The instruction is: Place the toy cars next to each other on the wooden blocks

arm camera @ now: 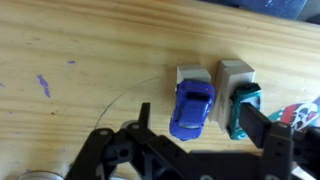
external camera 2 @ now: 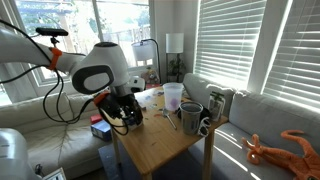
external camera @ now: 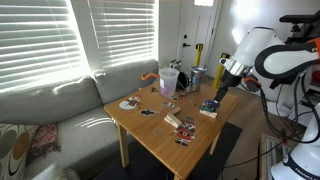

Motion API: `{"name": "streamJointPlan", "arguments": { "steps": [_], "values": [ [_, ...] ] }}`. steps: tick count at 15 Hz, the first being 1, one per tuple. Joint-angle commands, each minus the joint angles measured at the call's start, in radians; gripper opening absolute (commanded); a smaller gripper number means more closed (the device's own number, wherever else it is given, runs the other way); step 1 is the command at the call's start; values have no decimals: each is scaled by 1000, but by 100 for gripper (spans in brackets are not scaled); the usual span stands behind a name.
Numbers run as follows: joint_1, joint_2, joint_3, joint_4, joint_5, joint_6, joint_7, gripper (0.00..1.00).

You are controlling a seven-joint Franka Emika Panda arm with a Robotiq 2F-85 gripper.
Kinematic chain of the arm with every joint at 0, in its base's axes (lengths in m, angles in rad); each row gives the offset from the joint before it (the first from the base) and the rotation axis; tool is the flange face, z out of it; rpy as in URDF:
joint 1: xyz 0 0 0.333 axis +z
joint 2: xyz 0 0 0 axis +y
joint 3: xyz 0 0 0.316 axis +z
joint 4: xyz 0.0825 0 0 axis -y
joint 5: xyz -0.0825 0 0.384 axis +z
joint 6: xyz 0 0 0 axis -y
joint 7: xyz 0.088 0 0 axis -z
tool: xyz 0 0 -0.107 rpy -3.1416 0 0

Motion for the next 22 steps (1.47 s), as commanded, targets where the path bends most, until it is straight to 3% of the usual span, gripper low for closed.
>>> {"name": "streamJointPlan", "arguments": {
  "steps": [1,6,16,17,22],
  "values": [
    [1,-9,-6,2,16,-15,-2,100],
    [8,-31,6,11,16,-43,6,100],
    [0,-95,107,124,-15,-286,120,100],
    [4,-76,89,102,-7,-235,91,100],
    [4,-82,97,118,-7,-261,101,100]
  ]
}}
